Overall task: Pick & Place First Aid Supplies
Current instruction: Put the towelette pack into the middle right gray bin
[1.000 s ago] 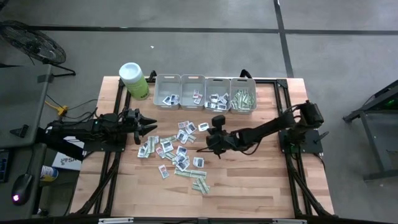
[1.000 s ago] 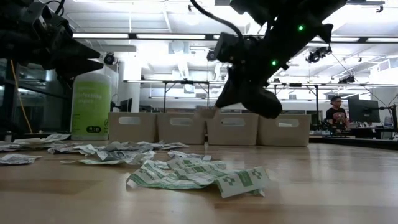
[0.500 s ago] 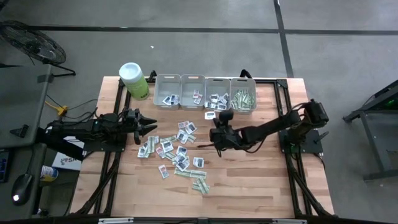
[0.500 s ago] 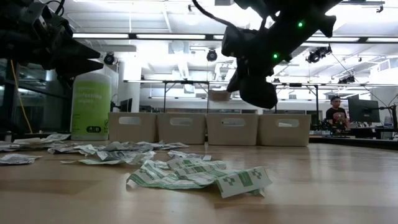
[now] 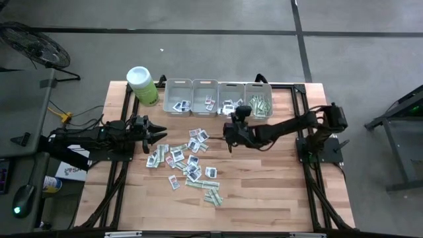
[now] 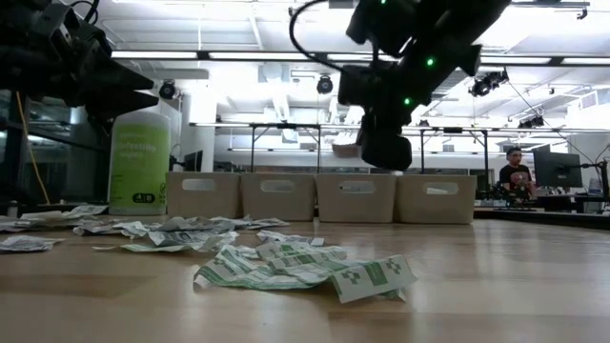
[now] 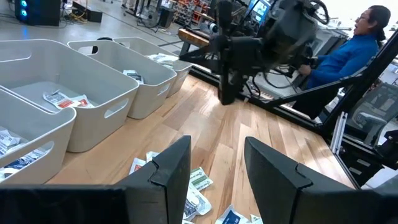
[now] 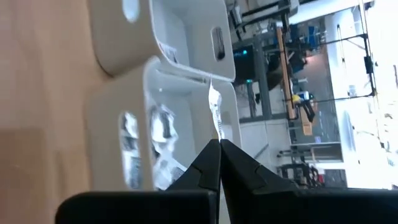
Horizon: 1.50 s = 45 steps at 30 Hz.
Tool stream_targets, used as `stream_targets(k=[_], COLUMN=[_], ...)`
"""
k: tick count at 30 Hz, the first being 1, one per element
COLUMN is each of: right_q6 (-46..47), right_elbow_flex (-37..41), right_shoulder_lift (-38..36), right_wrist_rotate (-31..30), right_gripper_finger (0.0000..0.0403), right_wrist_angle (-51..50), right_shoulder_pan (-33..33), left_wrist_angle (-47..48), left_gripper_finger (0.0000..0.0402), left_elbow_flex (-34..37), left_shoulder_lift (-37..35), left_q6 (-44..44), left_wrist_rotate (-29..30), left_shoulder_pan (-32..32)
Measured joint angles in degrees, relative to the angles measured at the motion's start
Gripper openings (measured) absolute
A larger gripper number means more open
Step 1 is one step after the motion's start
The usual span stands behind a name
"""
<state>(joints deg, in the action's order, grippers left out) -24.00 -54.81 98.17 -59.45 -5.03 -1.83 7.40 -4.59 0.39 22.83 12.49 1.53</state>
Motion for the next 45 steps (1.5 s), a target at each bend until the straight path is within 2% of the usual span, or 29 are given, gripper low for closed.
stream_targets(k=[9,19,30,35,45], right_q6=[-5.48,-13.4,-21.28,-21.5,-19.7], right_elbow_flex=[0.0,0.0,0.0,0.0,0.0], right_shoulder_lift=[0.0,0.0,-0.02,-0.02,-0.02], right_wrist_rotate=[5.25,8.39,15.09,15.13,14.33], right_gripper_finger=[0.0,0.0,0.0001,0.0024,0.0102], right_wrist_angle=[-0.12,-0.56,-3.09,-3.07,-2.54], right_shoulder_pan=[6.97,11.39,14.44,14.58,13.75], left_wrist_angle=[0.0,0.0,0.0,0.0,0.0], left_gripper_finger=[0.015,0.015,0.015,0.015,0.015], left_elbow_flex=[0.0,0.02,0.02,-0.01,0.02], left_shoulder_lift=[0.01,0.0,0.0,0.01,0.02], left_q6=[-0.01,0.0,-0.01,0.0,0.0], left_wrist_rotate=[0.0,0.0,0.01,0.0,0.0], left_shoulder_pan=[-0.01,-0.01,-0.02,0.0,-0.02])
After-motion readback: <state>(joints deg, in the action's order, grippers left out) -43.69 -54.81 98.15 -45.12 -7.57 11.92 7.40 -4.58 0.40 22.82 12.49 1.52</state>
